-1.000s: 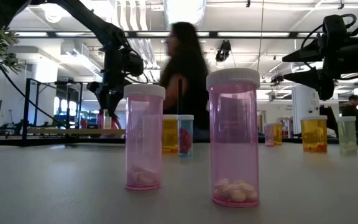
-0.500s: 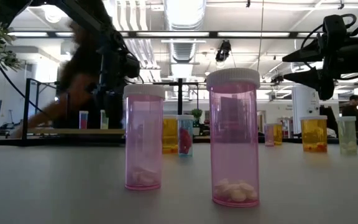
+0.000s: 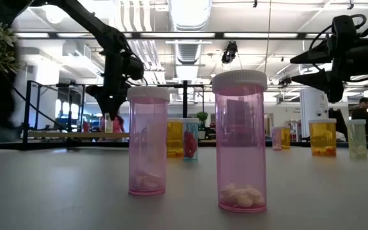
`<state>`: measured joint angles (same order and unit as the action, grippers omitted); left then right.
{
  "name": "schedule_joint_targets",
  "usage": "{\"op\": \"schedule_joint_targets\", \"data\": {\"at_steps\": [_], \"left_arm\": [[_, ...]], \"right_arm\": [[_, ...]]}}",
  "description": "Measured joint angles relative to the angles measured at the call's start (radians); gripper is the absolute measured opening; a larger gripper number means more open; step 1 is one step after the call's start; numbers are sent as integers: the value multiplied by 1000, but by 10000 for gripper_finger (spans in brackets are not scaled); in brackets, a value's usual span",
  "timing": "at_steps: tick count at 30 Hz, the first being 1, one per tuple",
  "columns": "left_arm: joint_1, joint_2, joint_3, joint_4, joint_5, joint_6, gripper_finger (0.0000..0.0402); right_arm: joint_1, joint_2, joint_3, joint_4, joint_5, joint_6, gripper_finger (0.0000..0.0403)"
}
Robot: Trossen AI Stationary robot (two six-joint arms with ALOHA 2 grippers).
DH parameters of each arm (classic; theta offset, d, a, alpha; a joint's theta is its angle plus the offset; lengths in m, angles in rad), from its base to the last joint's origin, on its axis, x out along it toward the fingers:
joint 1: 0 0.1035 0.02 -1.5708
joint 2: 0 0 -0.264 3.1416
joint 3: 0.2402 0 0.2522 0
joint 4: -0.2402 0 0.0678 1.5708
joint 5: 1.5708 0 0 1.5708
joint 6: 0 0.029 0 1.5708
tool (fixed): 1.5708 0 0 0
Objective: Pick and place medicine bottles onto shelf by color
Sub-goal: Put the left yellow pill bottle on the shelf
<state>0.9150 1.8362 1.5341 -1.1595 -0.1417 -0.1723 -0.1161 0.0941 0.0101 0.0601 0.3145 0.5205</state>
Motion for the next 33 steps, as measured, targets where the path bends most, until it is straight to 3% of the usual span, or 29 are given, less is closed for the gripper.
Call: {"op": "schedule_joint_targets", "data": {"at_steps": [19, 33], "left_arm": [[0, 0, 0, 7, 6, -32, 101], [0, -2, 31, -3, 16, -60, 181]], "right_arm": [[0, 0, 0, 0, 0, 0, 247], [0, 0, 0, 0, 0, 0, 247]]}}
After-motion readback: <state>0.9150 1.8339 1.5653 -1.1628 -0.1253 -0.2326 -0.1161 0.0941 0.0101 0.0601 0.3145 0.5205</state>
